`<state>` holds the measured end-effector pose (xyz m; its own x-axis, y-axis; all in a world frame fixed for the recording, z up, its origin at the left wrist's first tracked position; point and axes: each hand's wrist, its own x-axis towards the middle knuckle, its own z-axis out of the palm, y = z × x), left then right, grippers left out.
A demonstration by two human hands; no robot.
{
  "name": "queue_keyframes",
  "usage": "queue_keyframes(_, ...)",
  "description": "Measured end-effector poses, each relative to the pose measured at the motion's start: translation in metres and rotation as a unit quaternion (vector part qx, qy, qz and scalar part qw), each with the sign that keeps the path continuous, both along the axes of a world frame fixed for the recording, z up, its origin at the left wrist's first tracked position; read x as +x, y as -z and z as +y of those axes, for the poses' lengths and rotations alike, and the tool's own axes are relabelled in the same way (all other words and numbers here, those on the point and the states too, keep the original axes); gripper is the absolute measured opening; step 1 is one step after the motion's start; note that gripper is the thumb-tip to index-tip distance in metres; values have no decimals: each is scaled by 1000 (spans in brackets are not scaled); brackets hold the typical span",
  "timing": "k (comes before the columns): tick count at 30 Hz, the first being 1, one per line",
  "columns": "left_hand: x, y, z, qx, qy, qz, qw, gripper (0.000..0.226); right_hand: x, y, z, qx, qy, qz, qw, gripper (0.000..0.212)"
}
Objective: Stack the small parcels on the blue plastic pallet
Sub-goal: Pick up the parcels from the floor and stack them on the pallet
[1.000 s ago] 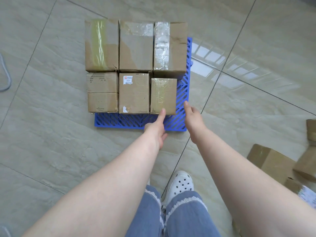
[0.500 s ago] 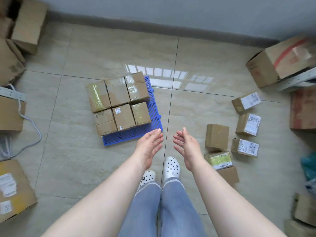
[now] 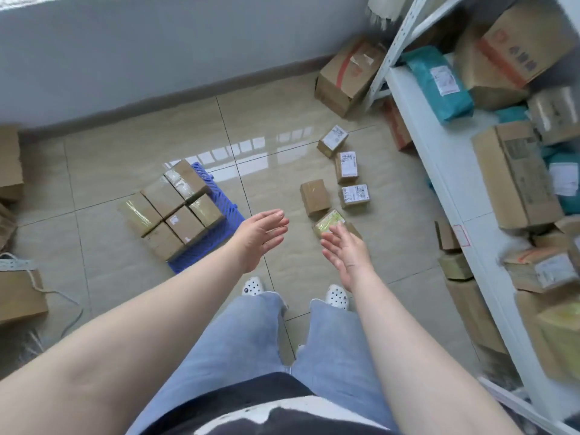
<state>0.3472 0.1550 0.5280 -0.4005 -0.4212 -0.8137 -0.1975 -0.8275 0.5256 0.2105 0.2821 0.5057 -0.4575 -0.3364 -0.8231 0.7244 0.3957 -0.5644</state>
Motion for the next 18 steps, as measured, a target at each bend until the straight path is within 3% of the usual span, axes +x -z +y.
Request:
queue_keyframes(5,-53,-11,44,-5,23,-13,1000,26,-55,-18,63,-7,20,9,1000,27)
queue_keyframes(12,-141,-10,120,8,27,-23,999,18,-147,-35,136,8,-62,35,997,31)
queue_keyframes(18,-164,-11,150,23,7,-46,999,25,-202,-35,144,33,-88,52,994,38)
